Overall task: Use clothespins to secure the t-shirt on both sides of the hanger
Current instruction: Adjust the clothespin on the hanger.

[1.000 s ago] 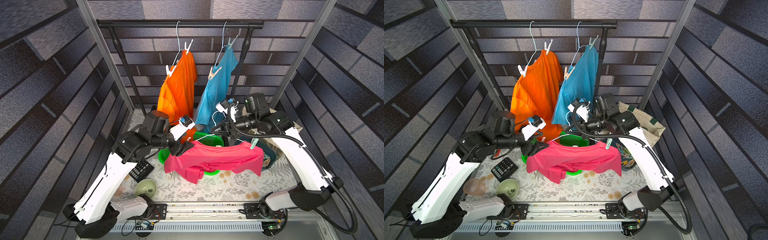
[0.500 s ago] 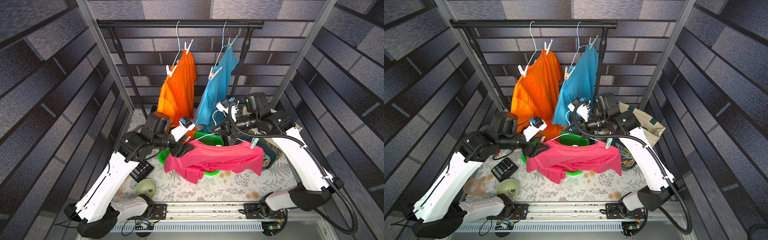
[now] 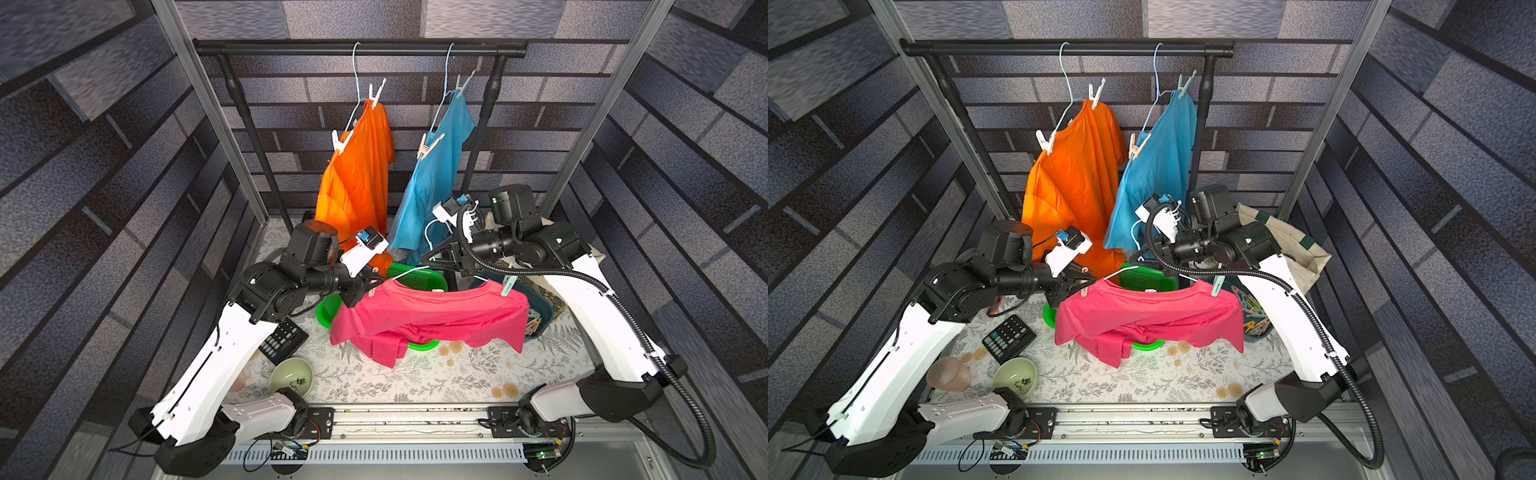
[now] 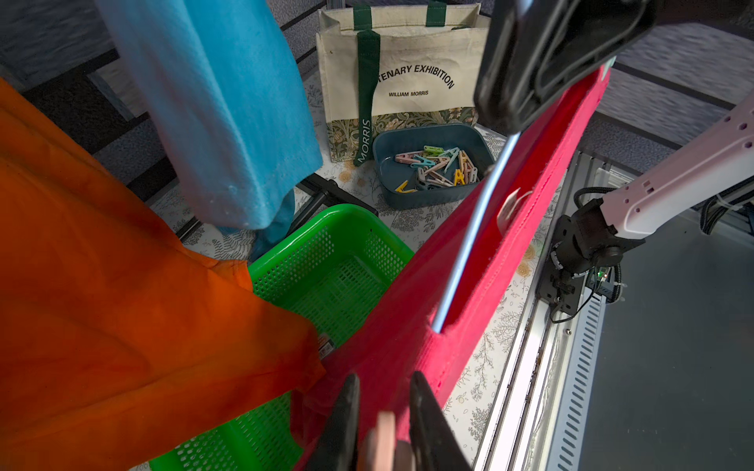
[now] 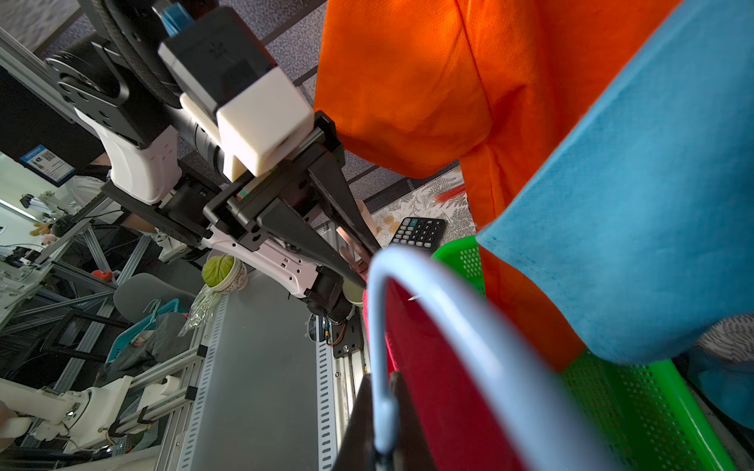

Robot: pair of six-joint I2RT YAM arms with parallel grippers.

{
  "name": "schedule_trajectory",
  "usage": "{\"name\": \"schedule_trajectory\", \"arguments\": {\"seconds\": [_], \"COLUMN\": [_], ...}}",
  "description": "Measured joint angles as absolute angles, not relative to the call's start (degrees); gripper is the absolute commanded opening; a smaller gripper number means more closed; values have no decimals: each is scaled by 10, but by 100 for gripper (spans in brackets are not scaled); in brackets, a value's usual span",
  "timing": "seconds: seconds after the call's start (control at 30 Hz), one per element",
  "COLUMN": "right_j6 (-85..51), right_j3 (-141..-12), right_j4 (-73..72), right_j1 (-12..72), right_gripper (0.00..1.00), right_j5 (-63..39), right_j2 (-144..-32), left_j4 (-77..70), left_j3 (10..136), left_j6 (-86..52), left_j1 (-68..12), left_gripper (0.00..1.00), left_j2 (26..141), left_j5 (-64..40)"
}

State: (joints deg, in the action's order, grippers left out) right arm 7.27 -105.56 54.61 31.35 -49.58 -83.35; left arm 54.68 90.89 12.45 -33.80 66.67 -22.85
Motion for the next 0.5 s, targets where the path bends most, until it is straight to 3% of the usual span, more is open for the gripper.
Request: {"name": "schedule_trajectory", "arguments": {"seconds": [0.2,0.5], "right_j6": [69,34], "right_j3": [-1050,-1017], "right_j4": [534,481], "right_j1": [313,309], "right_gripper": [0,0], "right_j5": [-501,-541], "right_j2": [-834,-823], "left_j4": [510,421], "left_j3": [865,770], "left_j6": [91,18], "left_j1": [-296,-247], "left_gripper": [8,12], "left_j2": [639,575], "left_j5": [-273,-350]}}
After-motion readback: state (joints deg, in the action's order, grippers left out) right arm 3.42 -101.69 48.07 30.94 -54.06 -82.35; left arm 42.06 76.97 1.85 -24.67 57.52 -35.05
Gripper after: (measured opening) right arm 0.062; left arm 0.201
